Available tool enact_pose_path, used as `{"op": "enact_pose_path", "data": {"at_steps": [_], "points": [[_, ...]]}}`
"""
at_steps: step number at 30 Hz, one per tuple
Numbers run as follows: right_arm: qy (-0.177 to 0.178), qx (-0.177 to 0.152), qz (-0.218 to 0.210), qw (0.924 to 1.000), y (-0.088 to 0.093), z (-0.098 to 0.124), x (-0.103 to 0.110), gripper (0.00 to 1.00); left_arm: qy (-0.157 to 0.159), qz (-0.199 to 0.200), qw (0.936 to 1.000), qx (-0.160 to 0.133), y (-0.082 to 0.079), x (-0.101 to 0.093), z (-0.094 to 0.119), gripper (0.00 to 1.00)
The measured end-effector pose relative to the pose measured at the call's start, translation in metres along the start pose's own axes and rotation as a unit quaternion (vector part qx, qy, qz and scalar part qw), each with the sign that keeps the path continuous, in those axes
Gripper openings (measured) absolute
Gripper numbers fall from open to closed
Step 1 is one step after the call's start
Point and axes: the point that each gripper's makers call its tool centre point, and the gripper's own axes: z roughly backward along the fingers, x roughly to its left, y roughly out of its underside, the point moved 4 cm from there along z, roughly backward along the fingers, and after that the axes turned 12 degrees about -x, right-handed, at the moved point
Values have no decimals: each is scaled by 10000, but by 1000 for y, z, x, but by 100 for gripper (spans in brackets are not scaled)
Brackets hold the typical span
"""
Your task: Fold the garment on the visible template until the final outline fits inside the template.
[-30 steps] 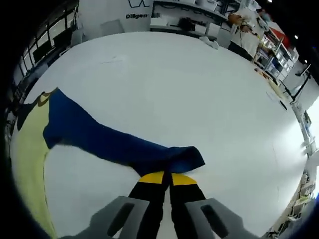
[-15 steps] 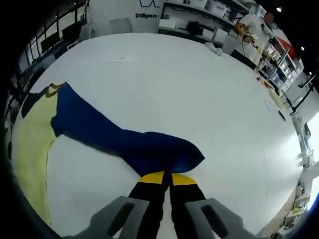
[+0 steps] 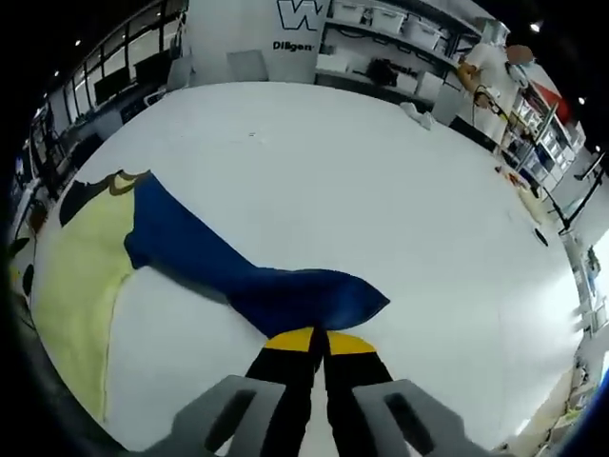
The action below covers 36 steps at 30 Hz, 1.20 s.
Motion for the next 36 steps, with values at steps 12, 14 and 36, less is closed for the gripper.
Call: {"op": "enact_pose_path", "data": {"at_steps": [12,14,36], "points": [[-18,249,52,9997,-2,22,-10,0,84,-69,9999,-5,-3,-3,4,93],[-29,291,55,9996,1,24,-12,0,101,-76,9999,-8,-3,-3,5,93],[-205,467,79,9987,14,6,-30,0,710,-274,9966,319,5,-19,17,99]]}}
